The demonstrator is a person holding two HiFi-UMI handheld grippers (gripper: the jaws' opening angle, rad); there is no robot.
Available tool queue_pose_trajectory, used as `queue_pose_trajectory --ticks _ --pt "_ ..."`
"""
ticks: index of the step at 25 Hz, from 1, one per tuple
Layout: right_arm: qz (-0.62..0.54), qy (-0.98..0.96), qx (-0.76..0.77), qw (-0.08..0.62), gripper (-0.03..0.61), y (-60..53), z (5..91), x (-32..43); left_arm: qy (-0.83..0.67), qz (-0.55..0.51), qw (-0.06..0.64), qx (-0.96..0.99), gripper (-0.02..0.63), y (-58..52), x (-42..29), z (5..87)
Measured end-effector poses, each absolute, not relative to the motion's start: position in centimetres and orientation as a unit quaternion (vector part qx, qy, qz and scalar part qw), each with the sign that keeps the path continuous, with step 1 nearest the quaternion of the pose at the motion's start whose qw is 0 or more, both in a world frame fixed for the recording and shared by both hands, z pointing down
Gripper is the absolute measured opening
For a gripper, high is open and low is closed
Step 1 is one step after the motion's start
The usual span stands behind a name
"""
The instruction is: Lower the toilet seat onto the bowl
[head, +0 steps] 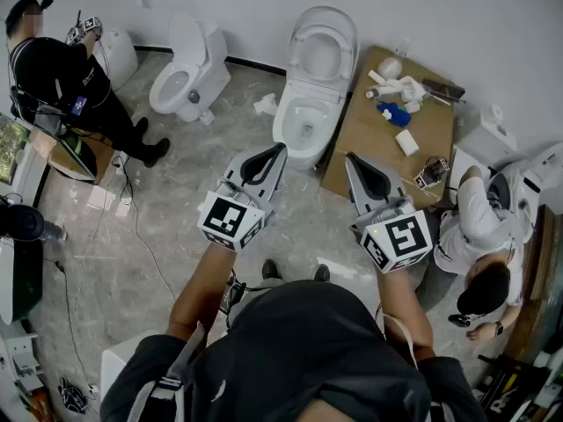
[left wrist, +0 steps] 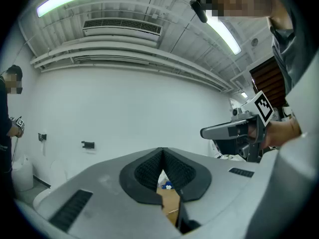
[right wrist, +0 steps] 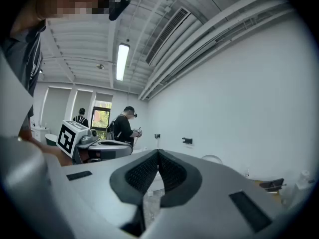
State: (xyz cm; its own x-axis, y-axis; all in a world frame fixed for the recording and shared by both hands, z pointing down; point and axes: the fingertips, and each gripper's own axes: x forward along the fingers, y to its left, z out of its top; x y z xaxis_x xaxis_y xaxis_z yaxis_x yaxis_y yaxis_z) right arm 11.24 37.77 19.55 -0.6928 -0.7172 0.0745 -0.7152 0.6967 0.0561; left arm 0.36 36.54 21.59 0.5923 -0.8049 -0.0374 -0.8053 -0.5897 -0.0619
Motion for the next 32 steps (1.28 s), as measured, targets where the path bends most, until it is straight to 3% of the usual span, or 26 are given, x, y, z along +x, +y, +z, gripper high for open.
queue_pose_trajectory --ticks 23,32 --pt "-0.009 -0.930 0.366 0.039 0.009 34.8 20.7 18.3 0.480 -0.017 0.040 -0.876 0.003 34.5 8.2 23.0" --pt "-0.001 -0.928 0.369 0.045 0.009 32.6 21.2 17.0 0.479 -0.019 0.029 -0.877 0.003 32.5 6.6 23.3"
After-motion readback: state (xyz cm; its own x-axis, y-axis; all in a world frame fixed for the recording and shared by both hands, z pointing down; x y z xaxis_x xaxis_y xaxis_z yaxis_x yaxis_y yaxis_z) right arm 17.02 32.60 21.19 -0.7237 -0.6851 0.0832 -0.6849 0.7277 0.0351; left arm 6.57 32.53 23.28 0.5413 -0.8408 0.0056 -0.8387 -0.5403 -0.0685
